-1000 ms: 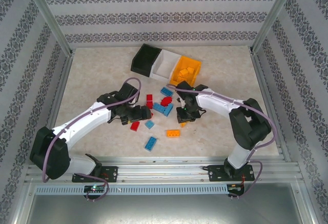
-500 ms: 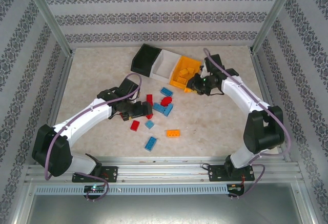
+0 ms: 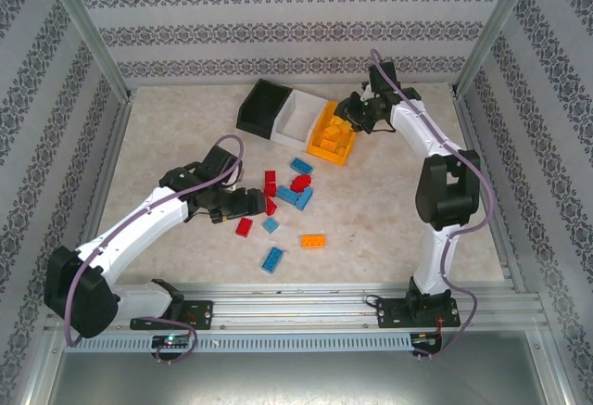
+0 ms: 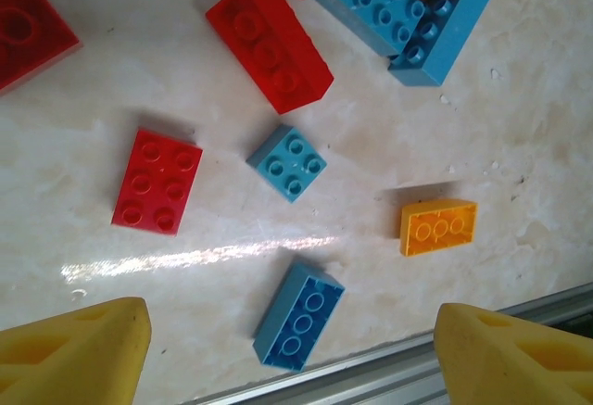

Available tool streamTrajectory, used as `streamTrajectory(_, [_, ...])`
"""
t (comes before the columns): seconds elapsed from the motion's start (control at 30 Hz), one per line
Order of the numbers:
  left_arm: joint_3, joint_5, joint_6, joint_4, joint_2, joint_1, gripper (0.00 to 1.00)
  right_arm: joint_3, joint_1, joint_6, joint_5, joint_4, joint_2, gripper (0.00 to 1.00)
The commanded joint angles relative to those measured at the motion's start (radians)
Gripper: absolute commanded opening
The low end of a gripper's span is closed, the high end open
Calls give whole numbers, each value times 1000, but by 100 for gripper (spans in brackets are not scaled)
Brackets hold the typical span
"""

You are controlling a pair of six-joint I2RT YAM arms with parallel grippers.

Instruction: Sort the legos into containers by color

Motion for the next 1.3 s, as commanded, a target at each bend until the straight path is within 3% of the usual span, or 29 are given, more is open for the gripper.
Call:
streamTrajectory(0.0, [-9,-22,59,-106,-25,3,80,77,-8,0,0,-56,31,45])
streamTrajectory(0.07, [3,-40,88,-148,-17,-21,80,84,-7,-7,1,-64,27,55])
streamTrajectory(0.17, [-1,-74,103,-187,-8,-86,80,61,-5,-23,3,-65,-15,62])
streamTrajectory(0.3, [-55,-93,81,-166,-7,-182,79,-68,9,-49,14,-57,-149,64])
streamTrajectory(0.43, [-90,-110,45,-92,31,-299,77,-305,55,-70,31,-39,-333,64])
streamTrajectory(0.67, [-65,-149,46,9,208,-456,77,-677,150,-29,62,-24,-630,65])
streamTrajectory(0.93, [-18,-184,58,58,388,-479,70,-833,158,-2,84,-45,-815,65])
streamTrajectory(1.07, [1,-190,74,72,446,-478,61,-875,144,-2,77,-62,-887,65])
streamTrajectory(1.27, [30,-157,56,94,489,-477,39,-905,73,-13,35,-90,-953,65])
